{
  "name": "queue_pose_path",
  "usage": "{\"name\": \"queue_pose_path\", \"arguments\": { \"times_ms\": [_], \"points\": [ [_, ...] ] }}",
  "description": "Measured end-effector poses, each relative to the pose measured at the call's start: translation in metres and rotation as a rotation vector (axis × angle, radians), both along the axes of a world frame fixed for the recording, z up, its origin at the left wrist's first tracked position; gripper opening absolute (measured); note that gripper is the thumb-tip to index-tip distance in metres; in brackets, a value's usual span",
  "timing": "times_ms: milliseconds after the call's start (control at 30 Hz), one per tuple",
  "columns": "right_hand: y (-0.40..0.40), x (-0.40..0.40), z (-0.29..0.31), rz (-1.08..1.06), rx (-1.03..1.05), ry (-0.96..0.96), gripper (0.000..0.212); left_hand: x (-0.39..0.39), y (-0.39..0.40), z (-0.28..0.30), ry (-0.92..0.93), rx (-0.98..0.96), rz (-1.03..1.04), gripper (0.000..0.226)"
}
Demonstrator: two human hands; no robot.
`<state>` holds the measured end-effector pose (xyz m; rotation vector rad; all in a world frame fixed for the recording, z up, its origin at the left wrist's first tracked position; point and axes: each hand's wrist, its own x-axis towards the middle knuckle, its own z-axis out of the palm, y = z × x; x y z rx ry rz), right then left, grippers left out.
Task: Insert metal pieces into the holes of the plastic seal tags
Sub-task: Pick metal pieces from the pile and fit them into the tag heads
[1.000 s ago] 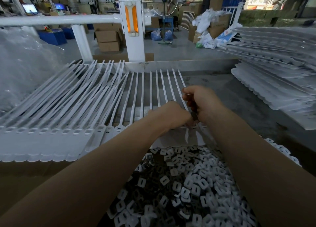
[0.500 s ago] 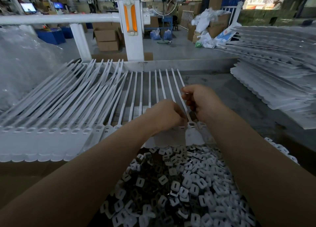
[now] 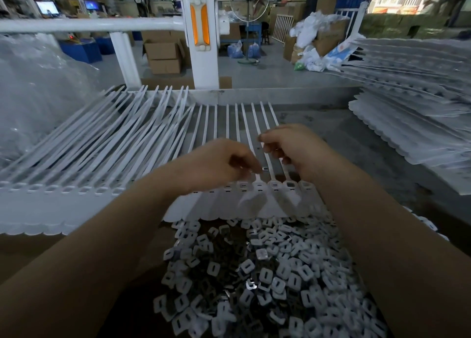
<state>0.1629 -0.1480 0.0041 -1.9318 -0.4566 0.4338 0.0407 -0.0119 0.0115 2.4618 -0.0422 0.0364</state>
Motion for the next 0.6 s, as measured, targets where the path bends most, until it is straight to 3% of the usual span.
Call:
{"name": "queue_pose_path", "arguments": {
  "times_ms": [133, 233, 467, 600],
  "points": [
    [-0.003, -0.027, 0.023, 0.67, -0.311, -0.267, 0.005, -0.005, 0.024, -0.007, -0.113, -0.151, 0.265, 0.022],
    [0.003, -0.051, 0.034, 1.067, -0.462, -0.246, 0.006, -0.002, 0.022, -0.018, -0.071, -0.223, 0.298, 0.016],
    [0.022, -0.076, 0.026, 1.213, -0.673, -0.399, 0.024, 0.004, 0.019, -0.027, -0.051, -0.162, 0.319, 0.012],
    [0.024, -0.082, 0.024, 1.199, -0.675, -0.419, 0.015, 0.004, 0.021, -0.028, -0.052, -0.166, 0.309, 0.011]
  ]
}}
